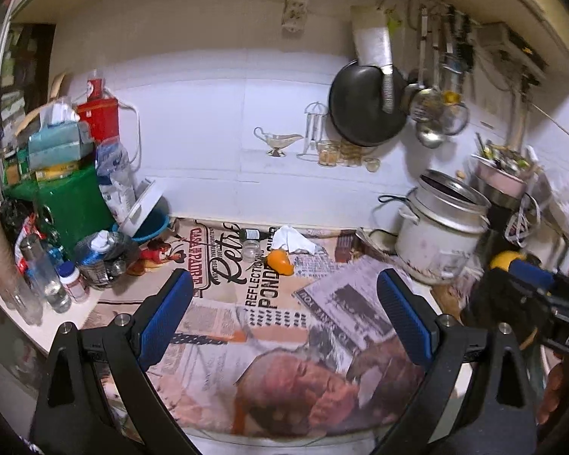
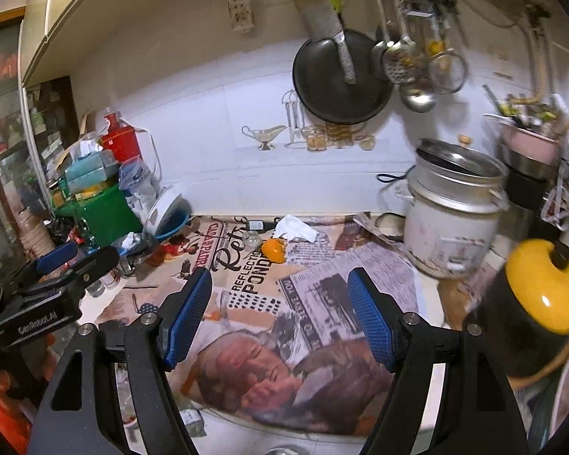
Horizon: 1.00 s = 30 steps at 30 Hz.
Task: Collect trash
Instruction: 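Grasp the clear glass jar with the left tool while the right tool grasps the orange peel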
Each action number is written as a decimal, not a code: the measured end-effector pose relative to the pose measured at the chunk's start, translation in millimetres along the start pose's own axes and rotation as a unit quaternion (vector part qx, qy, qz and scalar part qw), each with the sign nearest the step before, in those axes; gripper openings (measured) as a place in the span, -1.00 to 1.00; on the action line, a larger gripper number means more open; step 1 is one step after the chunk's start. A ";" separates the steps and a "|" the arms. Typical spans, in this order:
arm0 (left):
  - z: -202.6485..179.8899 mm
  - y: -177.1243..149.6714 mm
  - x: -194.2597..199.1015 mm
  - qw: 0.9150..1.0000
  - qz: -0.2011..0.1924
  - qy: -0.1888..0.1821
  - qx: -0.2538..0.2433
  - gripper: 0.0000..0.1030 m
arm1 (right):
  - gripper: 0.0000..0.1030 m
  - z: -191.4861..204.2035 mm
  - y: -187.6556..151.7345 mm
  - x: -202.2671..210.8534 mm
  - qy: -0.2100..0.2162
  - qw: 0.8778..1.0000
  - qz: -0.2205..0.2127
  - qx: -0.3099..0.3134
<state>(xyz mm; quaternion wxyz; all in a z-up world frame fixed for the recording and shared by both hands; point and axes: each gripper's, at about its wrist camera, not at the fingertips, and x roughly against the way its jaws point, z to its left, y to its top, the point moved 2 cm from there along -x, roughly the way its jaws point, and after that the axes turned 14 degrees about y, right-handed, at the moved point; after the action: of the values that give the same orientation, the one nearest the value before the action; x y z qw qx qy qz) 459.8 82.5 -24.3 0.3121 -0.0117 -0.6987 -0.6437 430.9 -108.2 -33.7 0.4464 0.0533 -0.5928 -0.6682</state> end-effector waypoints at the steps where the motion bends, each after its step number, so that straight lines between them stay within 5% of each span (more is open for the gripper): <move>1: -3.9 3.0 -9.3 1.000 0.006 0.006 0.007 0.90 | 0.38 -7.1 3.8 -8.6 0.009 1.000 0.007 0.003; 12: -3.8 15.4 -99.0 0.995 0.057 0.076 0.009 0.90 | 0.38 -56.0 16.5 -99.8 0.048 0.996 0.068 -0.015; 23: 36.3 30.7 -243.1 0.993 0.106 0.049 -0.025 0.90 | 0.38 -77.8 22.1 -240.3 0.021 0.987 0.132 -0.090; 30: 64.2 13.1 -343.6 0.984 0.177 0.024 -0.025 0.90 | 0.38 -84.5 8.7 -347.7 0.012 0.975 0.189 -0.117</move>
<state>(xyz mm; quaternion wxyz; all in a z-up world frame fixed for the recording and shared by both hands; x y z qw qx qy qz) 714.8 275.4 -166.2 0.4374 -0.1276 -0.6613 -0.5959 693.4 59.1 -210.3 0.5746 -0.1042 -0.5049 -0.6357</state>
